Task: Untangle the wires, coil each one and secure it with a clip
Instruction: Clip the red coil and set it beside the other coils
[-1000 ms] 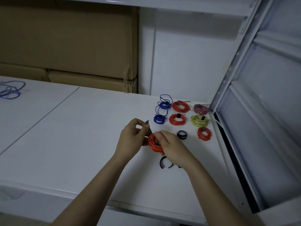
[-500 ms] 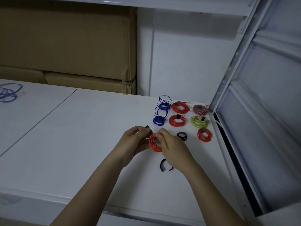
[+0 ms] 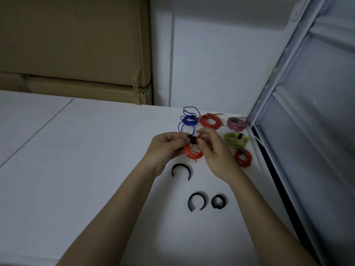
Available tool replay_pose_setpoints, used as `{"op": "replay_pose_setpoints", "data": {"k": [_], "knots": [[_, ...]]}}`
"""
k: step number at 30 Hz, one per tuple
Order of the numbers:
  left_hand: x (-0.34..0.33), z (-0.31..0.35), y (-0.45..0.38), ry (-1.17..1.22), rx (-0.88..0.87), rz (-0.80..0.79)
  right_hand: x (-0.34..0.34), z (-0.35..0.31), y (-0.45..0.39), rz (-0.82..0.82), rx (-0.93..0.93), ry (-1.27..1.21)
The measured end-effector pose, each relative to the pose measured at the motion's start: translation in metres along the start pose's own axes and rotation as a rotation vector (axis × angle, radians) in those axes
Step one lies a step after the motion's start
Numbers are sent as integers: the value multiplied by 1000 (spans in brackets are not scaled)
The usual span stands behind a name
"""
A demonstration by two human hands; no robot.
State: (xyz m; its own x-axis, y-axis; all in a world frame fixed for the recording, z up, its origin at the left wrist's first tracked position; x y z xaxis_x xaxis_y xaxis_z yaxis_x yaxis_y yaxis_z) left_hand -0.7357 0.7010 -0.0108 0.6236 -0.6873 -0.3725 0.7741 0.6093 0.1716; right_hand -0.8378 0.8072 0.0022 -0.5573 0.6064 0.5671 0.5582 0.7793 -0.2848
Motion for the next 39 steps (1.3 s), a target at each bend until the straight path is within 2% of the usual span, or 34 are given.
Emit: {"op": "replay_pose_setpoints", "data": {"k": [3, 10, 15, 20, 22, 25, 30, 34, 39], "knots": [[1, -2, -16, -4, -11, 15, 4, 1, -11, 148, 146, -13], [3, 4, -50, -9, -42, 36, 2, 11, -42, 194, 155, -76], [-1, 23, -70, -65, -93, 10, 9, 12, -69, 90, 104, -103], [-3, 23, -80, -90, -107, -5, 9, 11, -76, 259, 199, -45], [-4, 23, -82, -135, -115, -10, 8, 11, -76, 281, 238, -10], [-7, 25, -84, -171, -134, -24, 9, 12, -78, 272, 181, -75], [-13, 27, -82, -180, -149, -110, 13, 19, -79, 226, -59, -338], [-18, 31, -79, -200, -213, -155, 13, 24, -78, 184, -178, -502], [-20, 38, -74, -386, -338, -184, 16, 22, -77, 129, -186, -467]]}}
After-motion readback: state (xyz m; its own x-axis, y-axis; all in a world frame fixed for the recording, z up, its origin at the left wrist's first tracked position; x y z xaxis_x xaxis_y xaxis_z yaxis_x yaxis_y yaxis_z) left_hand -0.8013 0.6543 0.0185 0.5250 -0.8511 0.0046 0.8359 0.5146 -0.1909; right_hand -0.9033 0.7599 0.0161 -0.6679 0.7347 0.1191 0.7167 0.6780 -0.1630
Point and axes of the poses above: each hand's wrist, its own y-axis away from the middle knuckle, its own x-axis out of the back of the hand, z = x × y, the point moved 6 cm from there along -y, towards the middle knuckle, and after that the axes turned 5 degrees about y, right-handed, at the moved point
